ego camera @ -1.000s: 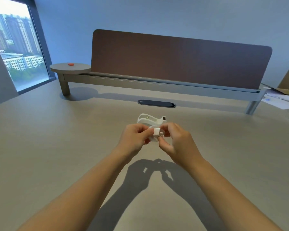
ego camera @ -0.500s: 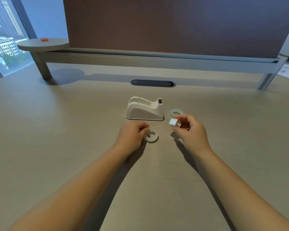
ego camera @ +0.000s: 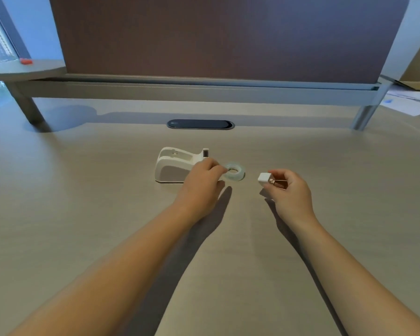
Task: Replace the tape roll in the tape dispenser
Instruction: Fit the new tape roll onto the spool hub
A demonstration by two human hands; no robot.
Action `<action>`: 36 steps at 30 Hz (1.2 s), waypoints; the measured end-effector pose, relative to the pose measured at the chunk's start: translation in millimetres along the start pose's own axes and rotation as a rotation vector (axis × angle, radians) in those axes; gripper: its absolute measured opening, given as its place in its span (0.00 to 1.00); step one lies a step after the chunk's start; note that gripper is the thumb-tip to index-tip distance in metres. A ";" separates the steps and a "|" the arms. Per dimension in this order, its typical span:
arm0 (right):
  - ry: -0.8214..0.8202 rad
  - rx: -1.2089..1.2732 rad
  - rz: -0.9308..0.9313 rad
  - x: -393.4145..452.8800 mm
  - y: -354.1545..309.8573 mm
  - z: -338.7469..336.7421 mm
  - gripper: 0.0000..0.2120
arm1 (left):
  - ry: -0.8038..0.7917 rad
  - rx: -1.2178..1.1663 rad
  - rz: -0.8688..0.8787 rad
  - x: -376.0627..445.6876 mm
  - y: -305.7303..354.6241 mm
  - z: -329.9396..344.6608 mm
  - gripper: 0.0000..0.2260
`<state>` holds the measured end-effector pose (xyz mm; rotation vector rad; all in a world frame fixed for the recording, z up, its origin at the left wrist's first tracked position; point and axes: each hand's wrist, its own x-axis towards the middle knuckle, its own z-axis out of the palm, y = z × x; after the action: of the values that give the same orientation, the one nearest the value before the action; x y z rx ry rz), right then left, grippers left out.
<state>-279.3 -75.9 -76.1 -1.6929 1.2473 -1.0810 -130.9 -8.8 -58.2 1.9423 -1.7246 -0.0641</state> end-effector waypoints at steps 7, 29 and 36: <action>0.030 -0.035 0.043 13.2 22.1 -22.6 0.11 | -0.062 0.392 0.114 40.9 15.0 38.0 0.13; -0.108 0.355 -0.134 -60.2 -33.1 16.8 0.08 | -0.156 -1.355 -0.458 -42.7 14.6 -16.7 0.09; -0.180 0.225 -0.301 -66.4 -37.6 30.0 0.12 | -0.133 -1.407 -0.409 -58.7 1.2 -16.5 0.11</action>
<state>-250.2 -0.2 -65.0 -1.7921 0.7443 -1.1655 -136.5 51.9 -61.7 1.1037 -0.7842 -1.2006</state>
